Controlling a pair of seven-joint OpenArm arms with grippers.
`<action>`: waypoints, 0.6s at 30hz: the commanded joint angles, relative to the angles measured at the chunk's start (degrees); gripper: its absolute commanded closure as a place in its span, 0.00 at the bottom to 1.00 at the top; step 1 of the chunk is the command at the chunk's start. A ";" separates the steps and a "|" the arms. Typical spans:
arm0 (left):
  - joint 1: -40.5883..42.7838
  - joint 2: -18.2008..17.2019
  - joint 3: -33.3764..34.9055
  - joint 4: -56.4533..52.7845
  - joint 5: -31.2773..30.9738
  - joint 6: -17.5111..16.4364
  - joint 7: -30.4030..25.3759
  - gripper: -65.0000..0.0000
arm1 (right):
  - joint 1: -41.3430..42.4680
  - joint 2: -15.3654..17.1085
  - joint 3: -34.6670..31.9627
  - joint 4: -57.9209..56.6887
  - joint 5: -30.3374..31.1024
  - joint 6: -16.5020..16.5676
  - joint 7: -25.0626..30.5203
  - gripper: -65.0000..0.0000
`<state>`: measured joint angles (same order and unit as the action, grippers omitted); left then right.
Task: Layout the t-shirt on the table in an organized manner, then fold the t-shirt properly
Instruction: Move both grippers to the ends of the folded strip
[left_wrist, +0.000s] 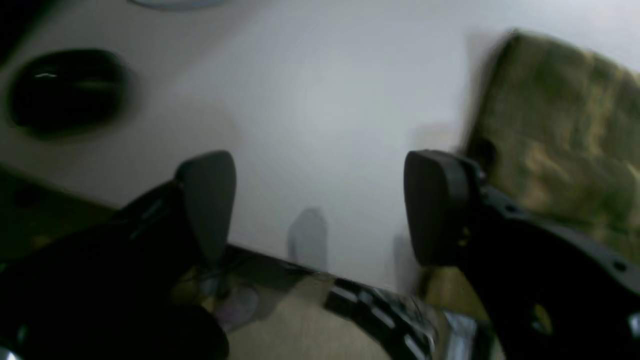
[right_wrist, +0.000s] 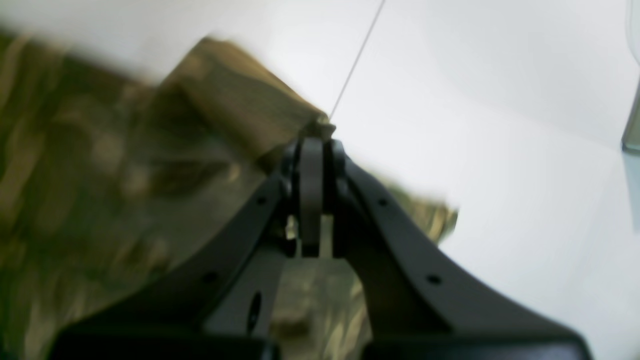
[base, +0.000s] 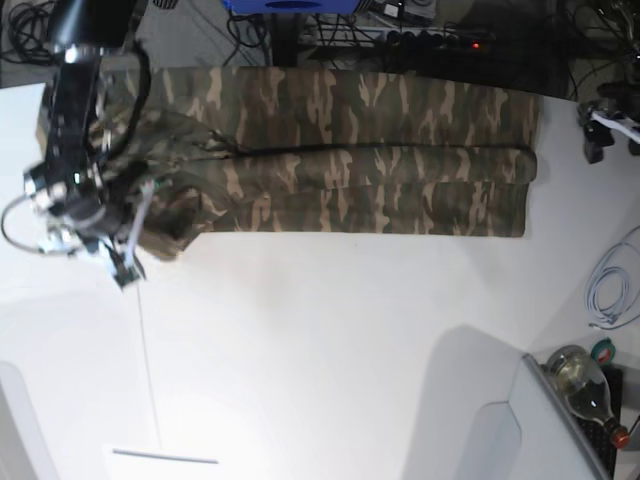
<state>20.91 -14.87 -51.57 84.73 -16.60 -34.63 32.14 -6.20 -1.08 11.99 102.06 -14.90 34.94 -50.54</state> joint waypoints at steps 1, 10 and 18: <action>-0.03 -1.52 0.36 0.68 -0.67 0.04 -1.42 0.23 | -1.06 -0.63 0.01 4.88 0.87 0.89 0.83 1.00; -4.77 -1.52 2.30 -0.90 -0.59 0.04 -1.42 0.23 | -16.62 -5.20 -0.08 11.39 0.96 5.06 -0.23 0.99; -6.97 -1.70 2.38 -0.99 -0.59 0.04 -1.42 0.23 | -17.32 -5.38 0.01 0.40 0.96 5.06 4.26 0.99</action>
<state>13.85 -15.44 -48.84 82.89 -16.56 -34.57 31.97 -24.03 -6.52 11.99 101.23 -13.98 39.97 -46.76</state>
